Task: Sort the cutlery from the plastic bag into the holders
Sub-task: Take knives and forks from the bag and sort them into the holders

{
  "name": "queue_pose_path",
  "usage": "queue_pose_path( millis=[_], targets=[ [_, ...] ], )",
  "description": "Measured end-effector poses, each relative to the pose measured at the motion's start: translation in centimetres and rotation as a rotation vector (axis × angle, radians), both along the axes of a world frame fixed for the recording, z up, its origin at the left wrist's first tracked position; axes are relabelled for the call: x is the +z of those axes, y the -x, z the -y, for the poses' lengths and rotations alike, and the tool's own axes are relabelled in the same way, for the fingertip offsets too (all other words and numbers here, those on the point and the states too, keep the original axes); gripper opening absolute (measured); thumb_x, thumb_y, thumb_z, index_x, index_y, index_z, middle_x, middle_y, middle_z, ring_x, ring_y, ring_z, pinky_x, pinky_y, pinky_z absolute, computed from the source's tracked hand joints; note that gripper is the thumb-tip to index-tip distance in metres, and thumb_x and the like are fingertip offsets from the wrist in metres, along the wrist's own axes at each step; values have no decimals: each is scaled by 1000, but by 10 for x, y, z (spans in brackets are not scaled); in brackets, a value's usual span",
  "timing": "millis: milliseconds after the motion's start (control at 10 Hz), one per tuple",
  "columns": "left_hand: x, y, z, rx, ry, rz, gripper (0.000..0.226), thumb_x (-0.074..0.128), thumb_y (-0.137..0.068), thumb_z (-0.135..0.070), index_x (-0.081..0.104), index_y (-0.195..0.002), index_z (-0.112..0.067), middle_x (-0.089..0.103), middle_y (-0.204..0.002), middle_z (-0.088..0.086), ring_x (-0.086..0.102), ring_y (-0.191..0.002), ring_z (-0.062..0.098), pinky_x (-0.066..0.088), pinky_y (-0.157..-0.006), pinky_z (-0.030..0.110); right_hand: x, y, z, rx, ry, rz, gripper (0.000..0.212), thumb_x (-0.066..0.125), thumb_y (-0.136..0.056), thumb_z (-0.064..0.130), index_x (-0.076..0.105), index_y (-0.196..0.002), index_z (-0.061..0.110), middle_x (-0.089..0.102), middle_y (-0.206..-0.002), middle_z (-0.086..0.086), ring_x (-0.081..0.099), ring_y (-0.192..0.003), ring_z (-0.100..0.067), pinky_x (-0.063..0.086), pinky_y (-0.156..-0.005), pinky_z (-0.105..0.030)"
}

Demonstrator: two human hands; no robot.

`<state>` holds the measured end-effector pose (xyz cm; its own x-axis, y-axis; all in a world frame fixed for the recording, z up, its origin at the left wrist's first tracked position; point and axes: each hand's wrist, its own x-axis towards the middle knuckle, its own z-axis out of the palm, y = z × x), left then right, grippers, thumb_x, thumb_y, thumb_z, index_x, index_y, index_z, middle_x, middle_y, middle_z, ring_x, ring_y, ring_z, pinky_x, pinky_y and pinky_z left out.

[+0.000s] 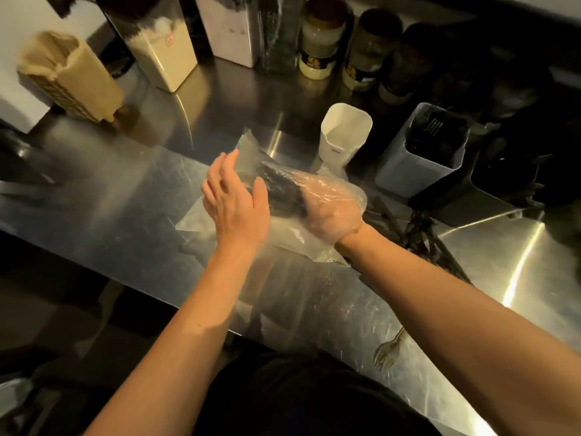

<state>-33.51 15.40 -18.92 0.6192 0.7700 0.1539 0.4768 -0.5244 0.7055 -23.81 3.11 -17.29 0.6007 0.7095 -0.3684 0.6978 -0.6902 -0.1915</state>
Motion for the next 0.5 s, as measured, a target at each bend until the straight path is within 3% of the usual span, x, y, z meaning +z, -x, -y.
queue_pose_path(
  millis=[100,200,300,400,500],
  targets=[
    [7,1,7,-43,16,15,57,45,-90,-32,41,-144,-17,42,-148,8,36,-133,29,29,-109,45,-8,-3,7,107,21,126,55,47,-104,24,32,-155,13,38,-158,-10,37,-144,-29,30,-114,-36],
    [12,-4,14,-187,-7,41,48,41,-93,-32,50,-138,-19,51,-140,3,42,-130,25,29,-112,42,3,-6,27,-24,-20,76,41,54,-99,20,52,-139,13,54,-143,-9,51,-131,-29,42,-109,-40],
    [14,-17,27,-301,-51,25,44,39,-95,-32,58,-132,-18,54,-139,3,45,-130,25,28,-112,37,0,-11,49,-133,-9,70,25,56,-93,31,58,-116,21,69,-111,-6,67,-95,-28,56,-81,-38],
    [17,-29,44,-356,-67,4,45,37,-96,-33,61,-130,-16,56,-138,5,46,-129,25,29,-109,35,-2,-12,65,-242,-74,64,42,63,-86,42,56,-122,22,68,-108,-4,69,-90,-31,51,-70,-38],
    [21,-42,68,-388,-60,-3,45,37,-95,-34,61,-129,-16,56,-138,4,45,-129,24,28,-109,32,5,-16,90,-227,-101,67,56,72,-81,44,47,-127,25,63,-113,-2,68,-92,-29,58,-74,-45]
  ],
)
